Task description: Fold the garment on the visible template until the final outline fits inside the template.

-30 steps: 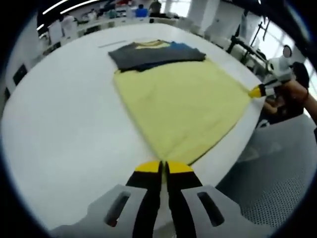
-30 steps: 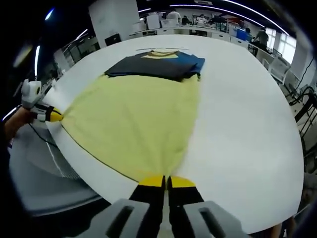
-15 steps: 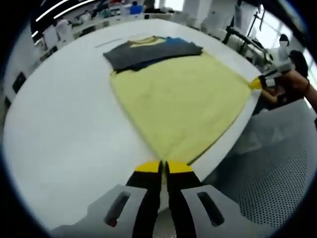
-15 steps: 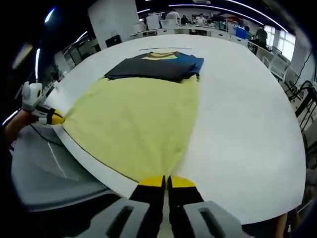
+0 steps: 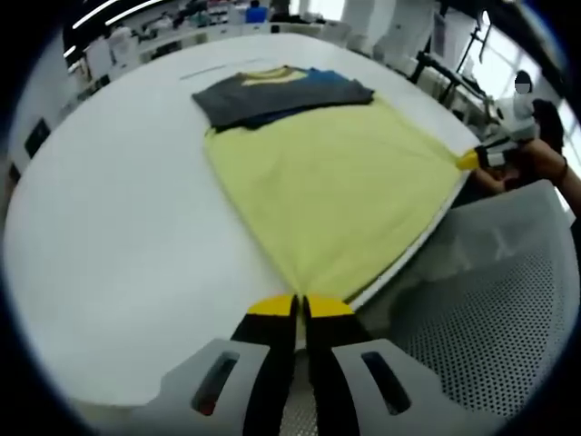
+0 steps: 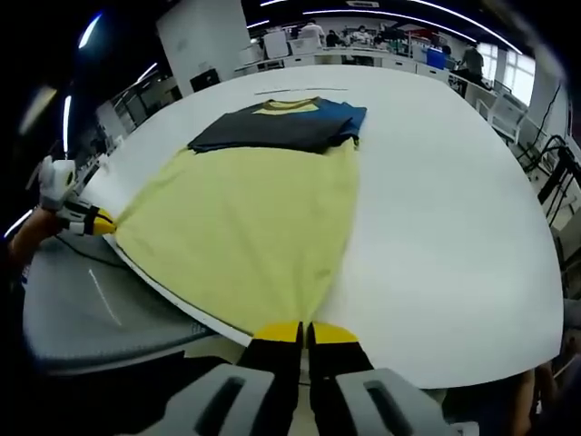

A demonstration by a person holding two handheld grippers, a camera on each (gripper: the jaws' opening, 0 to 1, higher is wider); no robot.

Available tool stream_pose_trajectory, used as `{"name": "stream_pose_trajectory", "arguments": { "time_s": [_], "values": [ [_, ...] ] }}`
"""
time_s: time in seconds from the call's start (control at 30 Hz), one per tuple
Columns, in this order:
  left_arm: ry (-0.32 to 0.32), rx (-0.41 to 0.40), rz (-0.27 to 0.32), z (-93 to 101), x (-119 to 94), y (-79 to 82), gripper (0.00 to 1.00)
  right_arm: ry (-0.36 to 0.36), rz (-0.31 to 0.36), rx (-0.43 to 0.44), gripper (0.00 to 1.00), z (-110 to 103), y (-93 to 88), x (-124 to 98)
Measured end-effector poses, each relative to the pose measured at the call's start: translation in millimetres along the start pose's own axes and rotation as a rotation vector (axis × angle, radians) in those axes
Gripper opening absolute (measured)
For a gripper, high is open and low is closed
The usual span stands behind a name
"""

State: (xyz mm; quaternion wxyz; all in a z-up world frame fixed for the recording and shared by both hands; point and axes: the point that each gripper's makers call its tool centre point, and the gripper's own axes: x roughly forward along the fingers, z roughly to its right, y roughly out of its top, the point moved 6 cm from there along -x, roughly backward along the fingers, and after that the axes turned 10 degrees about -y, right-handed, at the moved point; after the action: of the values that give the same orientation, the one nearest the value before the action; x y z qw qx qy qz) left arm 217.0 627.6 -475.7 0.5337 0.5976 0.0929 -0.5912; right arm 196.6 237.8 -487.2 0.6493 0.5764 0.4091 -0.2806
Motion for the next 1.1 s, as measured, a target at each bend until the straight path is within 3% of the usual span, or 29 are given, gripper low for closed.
{"name": "stream_pose_trajectory", "arguments": {
  "time_s": [0.33,0.73,1.1],
  "values": [
    [-0.011,-0.031,0.006,9.3,-4,-11.8,0.00,-0.005,-0.011,0.025,0.00,-1,-8.1,-5],
    [0.003,-0.018,-0.019,14.5,-9,-12.6,0.00,0.005,-0.013,0.041,0.00,-5,-15.0,-11],
    [-0.002,-0.072,0.059,14.3,-20,-3.3,0.00,0.009,0.043,0.050,0.00,-4,0.5,-28]
  ]
}}
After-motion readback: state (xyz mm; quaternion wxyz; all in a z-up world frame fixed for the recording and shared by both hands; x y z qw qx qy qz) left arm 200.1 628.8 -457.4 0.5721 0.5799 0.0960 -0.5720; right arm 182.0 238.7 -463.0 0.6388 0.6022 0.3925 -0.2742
